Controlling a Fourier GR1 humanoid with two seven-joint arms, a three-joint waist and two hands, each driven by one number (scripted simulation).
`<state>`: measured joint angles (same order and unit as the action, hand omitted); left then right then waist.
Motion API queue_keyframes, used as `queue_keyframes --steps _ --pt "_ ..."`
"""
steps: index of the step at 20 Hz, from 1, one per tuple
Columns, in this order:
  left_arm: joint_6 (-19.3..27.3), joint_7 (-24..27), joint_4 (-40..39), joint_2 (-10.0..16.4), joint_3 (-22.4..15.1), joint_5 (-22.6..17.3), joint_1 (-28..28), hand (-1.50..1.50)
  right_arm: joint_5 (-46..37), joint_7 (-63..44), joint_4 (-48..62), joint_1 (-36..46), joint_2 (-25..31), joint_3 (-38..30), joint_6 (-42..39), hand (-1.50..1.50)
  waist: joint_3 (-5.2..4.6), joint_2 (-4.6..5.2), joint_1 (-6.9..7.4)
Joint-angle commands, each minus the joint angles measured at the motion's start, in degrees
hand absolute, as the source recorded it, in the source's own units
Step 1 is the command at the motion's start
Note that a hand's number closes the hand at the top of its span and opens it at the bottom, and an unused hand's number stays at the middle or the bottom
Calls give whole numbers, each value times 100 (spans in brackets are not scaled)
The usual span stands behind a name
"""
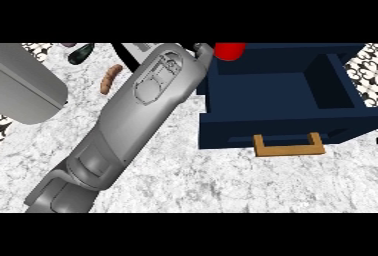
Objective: Pick up the can, place it into the drawer and close the drawer
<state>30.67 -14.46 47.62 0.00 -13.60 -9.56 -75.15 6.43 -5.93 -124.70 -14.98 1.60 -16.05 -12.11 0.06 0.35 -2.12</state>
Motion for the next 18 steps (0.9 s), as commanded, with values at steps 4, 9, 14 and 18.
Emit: queue_keyframes --steps 4,9,14,18 --pt "-75 500 -1302 0 21 -492 -797 150 -55 397 265 -97 -52 -3 -147 -150 6 32 -109" --pt "95 809 -1474 0 -528 -890 -661 150 75 58 135 109 64 -81 -88 -150 4 19 -95" --pt "171 756 -1933 0 -809 -1254 -1030 150 -76 -204 47 381 -2 92 106 -150 5 39 -162" --pt "298 1041 -2283 0 -1083 -1400 -1071 150 -245 -259 350 783 93 120 203 -150 10 100 -299"
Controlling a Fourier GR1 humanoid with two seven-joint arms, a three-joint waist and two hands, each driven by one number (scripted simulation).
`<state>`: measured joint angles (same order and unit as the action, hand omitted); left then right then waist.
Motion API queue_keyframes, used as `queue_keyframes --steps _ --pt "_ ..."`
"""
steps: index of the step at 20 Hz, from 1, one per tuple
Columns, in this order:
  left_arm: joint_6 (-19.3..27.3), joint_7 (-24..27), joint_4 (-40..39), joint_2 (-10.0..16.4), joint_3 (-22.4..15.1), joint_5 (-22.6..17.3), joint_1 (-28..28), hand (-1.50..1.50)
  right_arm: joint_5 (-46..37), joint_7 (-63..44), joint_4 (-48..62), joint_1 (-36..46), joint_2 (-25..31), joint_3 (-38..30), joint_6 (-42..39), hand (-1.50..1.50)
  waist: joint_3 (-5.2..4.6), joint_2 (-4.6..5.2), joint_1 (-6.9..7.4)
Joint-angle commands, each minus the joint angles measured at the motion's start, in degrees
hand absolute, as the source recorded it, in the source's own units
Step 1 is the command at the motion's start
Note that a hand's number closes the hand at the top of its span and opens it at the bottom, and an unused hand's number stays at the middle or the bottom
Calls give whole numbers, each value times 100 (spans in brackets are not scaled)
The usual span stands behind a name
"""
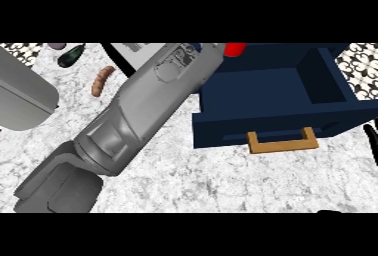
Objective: Pick up the can, place it into the drawer and close the drawer
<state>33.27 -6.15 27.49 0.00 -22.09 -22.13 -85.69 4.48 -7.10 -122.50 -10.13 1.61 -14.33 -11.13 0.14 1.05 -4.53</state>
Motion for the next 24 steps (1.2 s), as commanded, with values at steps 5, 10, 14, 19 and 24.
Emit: queue_keyframes --steps 5,10,14,19,24 --pt "215 424 -571 0 -420 -251 -53 150 100 52 174 239 99 -71 -42 -150 4 46 -102" --pt "285 627 -643 0 -738 -406 174 150 244 -339 -42 425 216 -218 83 -150 -1 38 -118" --pt "389 638 -433 0 -1139 -521 256 150 -84 -112 81 360 24 135 72 -150 2 48 -217" --pt "529 657 -743 0 -1216 -628 230 -150 -158 9 118 418 53 109 88 -150 4 82 -268" --pt "871 841 -688 0 -1294 -818 379 -150 -97 64 323 485 139 105 -35 -150 4 98 -280"
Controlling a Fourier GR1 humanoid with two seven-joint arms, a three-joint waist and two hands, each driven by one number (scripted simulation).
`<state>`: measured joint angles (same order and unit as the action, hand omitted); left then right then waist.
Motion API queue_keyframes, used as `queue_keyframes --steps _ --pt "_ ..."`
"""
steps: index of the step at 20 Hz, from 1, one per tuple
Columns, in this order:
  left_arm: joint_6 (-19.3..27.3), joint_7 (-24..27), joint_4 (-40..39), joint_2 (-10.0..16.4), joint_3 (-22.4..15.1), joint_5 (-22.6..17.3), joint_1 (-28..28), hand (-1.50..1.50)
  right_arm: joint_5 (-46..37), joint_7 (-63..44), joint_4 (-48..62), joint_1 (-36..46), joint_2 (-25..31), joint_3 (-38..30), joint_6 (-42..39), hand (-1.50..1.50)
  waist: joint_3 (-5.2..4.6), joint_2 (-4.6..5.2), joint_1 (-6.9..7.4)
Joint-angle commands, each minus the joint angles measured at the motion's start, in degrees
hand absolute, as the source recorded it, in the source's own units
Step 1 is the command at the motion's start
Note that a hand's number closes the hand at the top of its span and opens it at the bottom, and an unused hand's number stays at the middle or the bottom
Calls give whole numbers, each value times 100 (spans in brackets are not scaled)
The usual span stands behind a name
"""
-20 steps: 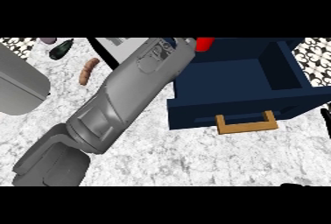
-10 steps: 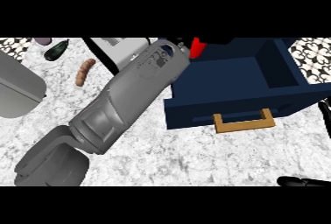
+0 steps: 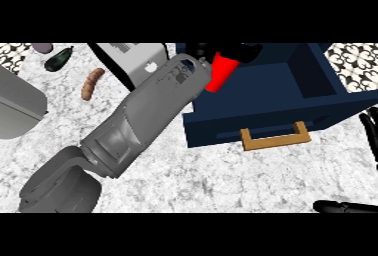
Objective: Pick up the can, place it into the drawer and close the drawer
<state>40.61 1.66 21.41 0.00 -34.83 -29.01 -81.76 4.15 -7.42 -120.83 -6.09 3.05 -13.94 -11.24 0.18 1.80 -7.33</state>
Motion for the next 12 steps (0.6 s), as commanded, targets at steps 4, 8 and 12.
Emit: queue_keyframes --steps 4,8,12 --pt "166 103 -232 0 -46 -181 -143 -150 -147 106 -120 -86 -151 246 -2 -150 -3 13 -2" --pt "396 110 -175 0 -122 -303 -171 -150 -197 -82 -103 109 -38 161 92 -150 -4 7 14" --pt "433 303 -89 0 -8 -521 -25 -150 -674 412 -122 98 215 17 60 -150 -4 9 58"
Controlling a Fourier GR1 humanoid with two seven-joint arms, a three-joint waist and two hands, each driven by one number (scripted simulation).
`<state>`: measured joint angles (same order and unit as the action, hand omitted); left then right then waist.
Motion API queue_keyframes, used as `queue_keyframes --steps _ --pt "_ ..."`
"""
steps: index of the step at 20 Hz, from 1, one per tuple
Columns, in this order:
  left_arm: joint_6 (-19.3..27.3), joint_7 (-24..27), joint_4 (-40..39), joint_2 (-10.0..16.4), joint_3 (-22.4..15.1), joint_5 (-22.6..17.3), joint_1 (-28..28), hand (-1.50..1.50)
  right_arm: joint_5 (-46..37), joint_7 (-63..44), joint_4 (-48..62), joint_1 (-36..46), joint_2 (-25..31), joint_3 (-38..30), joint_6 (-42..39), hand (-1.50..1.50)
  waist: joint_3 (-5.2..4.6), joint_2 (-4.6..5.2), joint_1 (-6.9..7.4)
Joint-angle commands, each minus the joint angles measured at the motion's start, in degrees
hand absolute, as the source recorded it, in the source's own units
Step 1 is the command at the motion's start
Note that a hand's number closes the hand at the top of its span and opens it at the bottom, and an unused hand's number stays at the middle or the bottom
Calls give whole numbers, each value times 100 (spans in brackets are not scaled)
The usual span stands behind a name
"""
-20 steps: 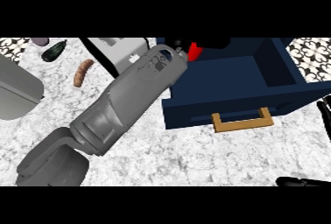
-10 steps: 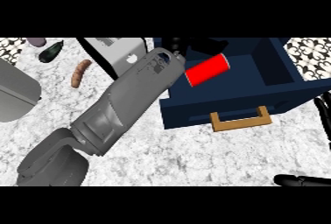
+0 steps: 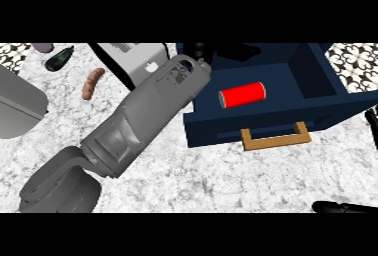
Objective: Pick up the can, place it into the drawer and close the drawer
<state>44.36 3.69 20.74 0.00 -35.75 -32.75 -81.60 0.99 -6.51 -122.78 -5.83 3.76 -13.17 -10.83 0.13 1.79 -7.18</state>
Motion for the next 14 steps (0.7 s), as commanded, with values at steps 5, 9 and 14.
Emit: queue_keyframes --steps 5,9,14 --pt "157 165 139 0 85 -418 115 -150 -1022 399 -233 256 519 161 -65 -150 -3 18 3" --pt "42 316 212 0 237 -633 37 -150 -1388 481 -367 284 765 181 -126 -150 -6 -25 141" --pt "424 215 489 0 21 -808 -119 -150 -2310 567 -167 536 969 478 -11 -150 -3 -54 217"
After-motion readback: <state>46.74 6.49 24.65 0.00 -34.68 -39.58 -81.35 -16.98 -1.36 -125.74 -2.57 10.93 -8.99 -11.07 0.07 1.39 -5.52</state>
